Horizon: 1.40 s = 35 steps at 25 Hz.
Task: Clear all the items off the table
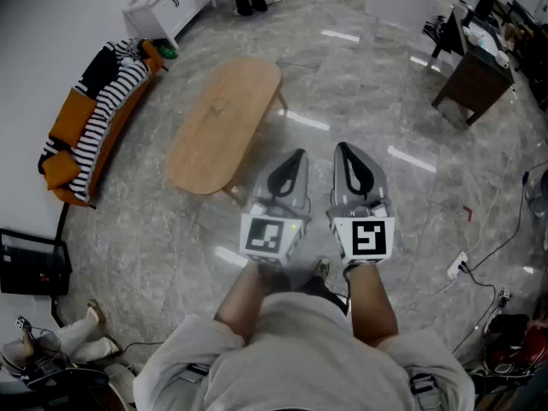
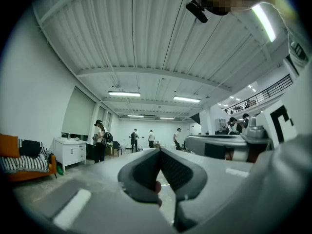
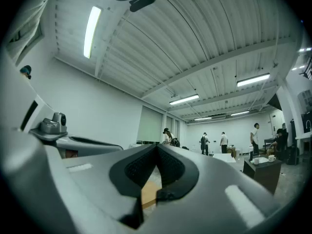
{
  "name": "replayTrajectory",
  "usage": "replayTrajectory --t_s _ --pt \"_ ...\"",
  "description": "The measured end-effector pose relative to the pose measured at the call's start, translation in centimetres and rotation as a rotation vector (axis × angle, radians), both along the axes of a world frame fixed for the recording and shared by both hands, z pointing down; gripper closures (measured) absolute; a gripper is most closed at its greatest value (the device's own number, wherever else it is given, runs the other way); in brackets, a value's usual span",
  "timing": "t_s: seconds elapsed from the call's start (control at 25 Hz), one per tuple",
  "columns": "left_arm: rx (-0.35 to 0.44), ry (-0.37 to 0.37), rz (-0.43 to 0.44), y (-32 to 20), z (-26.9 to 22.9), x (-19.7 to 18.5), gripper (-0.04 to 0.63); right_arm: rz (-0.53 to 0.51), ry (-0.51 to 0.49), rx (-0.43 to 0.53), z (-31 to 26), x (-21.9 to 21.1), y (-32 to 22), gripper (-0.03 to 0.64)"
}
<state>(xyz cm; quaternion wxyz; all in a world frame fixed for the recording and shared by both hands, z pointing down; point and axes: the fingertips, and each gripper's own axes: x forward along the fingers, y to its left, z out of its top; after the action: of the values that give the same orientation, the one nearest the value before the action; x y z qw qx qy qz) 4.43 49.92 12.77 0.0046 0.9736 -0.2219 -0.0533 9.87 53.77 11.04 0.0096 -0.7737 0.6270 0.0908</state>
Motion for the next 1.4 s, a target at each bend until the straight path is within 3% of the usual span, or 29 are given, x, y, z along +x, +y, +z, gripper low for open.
replayTrajectory --t_s 0.36,0.52,0.8,0.96,1.12,1.28,1.4 --pt "-0.012 -0.023 -0.006 0.1 0.4 0.5 0.575 -0.003 0.022 0.007 -0.6 0.2 -0.1 0.611" --pt "0.033 -0.051 -0.017 0.0 0.4 0.9 0.575 -0.036 -0.008 0.018 -0.8 0.9 0.0 0.611" --pt "0.019 0.004 -0.107 0.1 -0.2 0.7 0.575 -0.143 -0.040 0.058 -0.5 0.7 -0.2 0.611" --pt "0.027 -0.041 -0.144 -1.0 1.2 -0.1 0.575 -0.196 -0.091 0.053 1.0 0.2 -1.0 0.611" --pt "0.005 -0.022 -0.186 -2.3 1.2 -1.0 0.575 -0.229 -0.093 0.046 1.8 -0.3 -2.2 0.611" --pt "0.009 -0.049 -0.192 -4.7 2.2 -1.1 0.575 -0.250 -0.087 0.041 2.0 -0.3 -4.7 0.611" --pt "-0.025 -0.015 -0.208 -7.0 2.3 -1.3 0.575 -0.272 -0.083 0.029 2.3 -0.6 -7.3 0.611"
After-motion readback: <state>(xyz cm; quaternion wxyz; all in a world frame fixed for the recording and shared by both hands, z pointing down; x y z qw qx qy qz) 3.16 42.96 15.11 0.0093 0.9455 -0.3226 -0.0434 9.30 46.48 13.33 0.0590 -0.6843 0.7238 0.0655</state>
